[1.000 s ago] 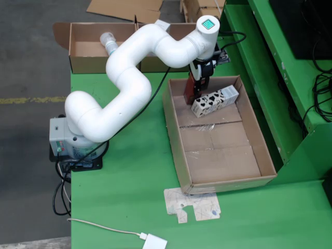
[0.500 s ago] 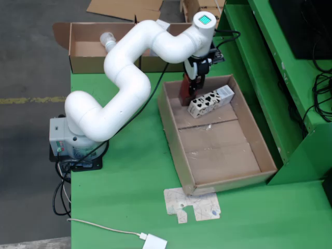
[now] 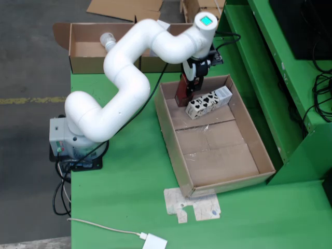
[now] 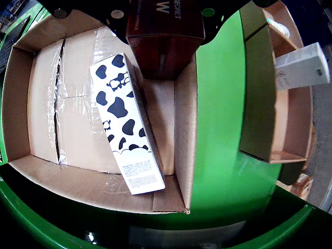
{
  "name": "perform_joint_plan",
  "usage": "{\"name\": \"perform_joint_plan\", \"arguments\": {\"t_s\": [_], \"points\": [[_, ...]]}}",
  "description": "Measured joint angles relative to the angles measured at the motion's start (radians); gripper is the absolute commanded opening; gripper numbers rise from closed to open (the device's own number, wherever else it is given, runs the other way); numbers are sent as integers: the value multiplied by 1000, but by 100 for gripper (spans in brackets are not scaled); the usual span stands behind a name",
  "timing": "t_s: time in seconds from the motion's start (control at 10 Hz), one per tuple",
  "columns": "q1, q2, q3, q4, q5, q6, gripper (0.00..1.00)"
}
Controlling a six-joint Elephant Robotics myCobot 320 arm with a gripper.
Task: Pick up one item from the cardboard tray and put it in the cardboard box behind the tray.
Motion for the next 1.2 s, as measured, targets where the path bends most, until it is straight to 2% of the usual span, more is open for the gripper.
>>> {"name": "perform_joint_plan", "arguments": {"t_s": [0.1,0.4,0.6,0.8,0.9,1.1,1.2], "points": [[32,-8,0,-5,-25,17,0],[-2,3,1,-78,29,9,0],[31,-42,40,-46,-18,45,0],[64,51,67,-121,9,38,0],[19,63,15,-130,23,31,0],[66,58,38,-158,-18,51,0],[54,55,24,-147,29,31,0]]}}
